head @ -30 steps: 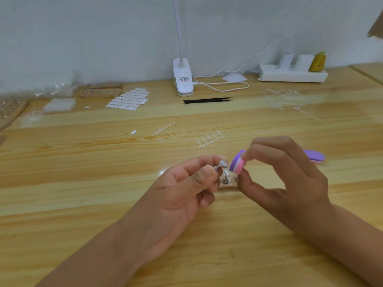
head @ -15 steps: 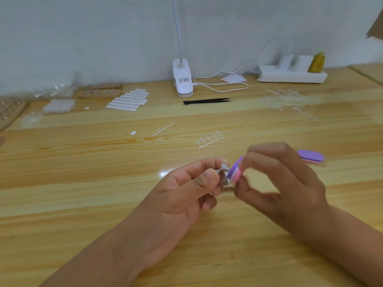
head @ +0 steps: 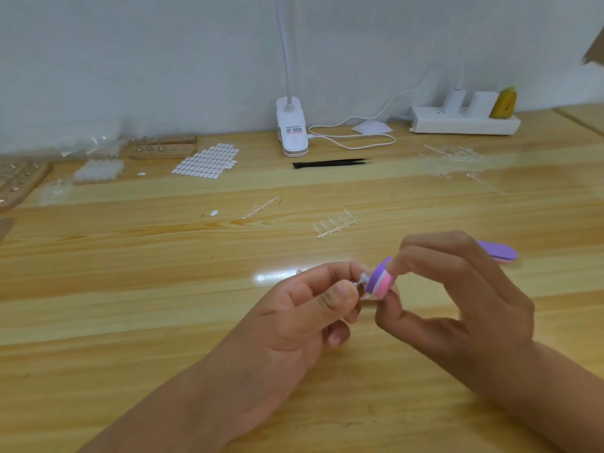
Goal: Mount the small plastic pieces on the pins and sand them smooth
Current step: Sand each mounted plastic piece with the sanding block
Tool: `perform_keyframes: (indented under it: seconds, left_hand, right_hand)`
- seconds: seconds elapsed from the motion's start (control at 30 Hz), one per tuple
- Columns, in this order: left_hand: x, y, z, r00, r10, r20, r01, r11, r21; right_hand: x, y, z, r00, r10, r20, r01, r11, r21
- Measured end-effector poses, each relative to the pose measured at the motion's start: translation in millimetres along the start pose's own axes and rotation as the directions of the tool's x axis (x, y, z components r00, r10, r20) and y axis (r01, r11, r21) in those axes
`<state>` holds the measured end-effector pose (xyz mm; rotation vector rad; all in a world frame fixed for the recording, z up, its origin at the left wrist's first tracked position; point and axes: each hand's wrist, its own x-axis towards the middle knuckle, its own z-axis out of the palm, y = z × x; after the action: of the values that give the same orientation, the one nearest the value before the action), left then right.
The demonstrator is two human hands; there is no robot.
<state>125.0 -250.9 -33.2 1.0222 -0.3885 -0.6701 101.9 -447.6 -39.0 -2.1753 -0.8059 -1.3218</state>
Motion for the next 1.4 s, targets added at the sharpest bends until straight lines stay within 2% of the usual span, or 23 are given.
perform_keyframes:
  seconds: [0.13, 0.2, 0.37, 0.57, 0.77, 0.87, 0.97, 1.17, 1.27, 1.4]
  left_hand:
    - [-1, 2, 1, 0.999, 0.02, 0.038, -0.02, 1.0, -0.016]
    - [-1, 4, 0, 0.999, 0.042, 0.025, -0.041, 0.999, -0.012]
    - [-1, 5, -1, 0.997, 0.058, -0.044, -0.055, 0.997, 0.059]
    - [-4, 3, 7, 0.98, 0.127, -0.152, -0.09, 0.969, 0.231]
    - [-7, 5, 11, 0.972, 0.173, -0.158, -0.107, 0.928, 0.358]
    - [-8, 6, 11, 0.958, 0.221, -0.185, -0.122, 0.894, 0.432]
    - [-8, 7, 9, 0.942, 0.247, -0.227, -0.126, 0.888, 0.441]
    - [-9, 8, 11, 0.951, 0.242, -0.193, -0.125, 0.871, 0.476]
    - [-9, 9, 9, 0.954, 0.221, -0.2, -0.11, 0.885, 0.452]
    - [-8, 9, 11, 0.964, 0.18, -0.194, -0.083, 0.902, 0.423]
  right_hand:
    - [2, 18, -2, 0.977, 0.2, 0.076, -0.199, 0.98, -0.023]
    - [4, 18, -3, 0.97, 0.229, 0.078, -0.229, 0.973, -0.014]
    - [2, 10, -3, 0.984, 0.146, 0.105, -0.146, 0.989, -0.006]
    - [6, 13, -6, 0.979, 0.19, 0.077, -0.19, 0.982, -0.019]
    - [1, 1, -4, 0.995, 0.011, 0.095, -0.017, 0.998, 0.056]
    - [0, 4, -4, 0.991, -0.005, 0.131, -0.002, 0.998, 0.055]
    - [3, 9, -6, 0.992, 0.038, 0.122, -0.038, 0.999, -0.005]
    - [-1, -1, -3, 0.987, -0.066, 0.146, 0.053, 0.994, 0.093]
    - [2, 7, -8, 0.989, -0.046, 0.14, 0.038, 0.998, 0.056]
    - [1, -5, -7, 0.985, -0.079, 0.152, 0.06, 0.99, 0.127]
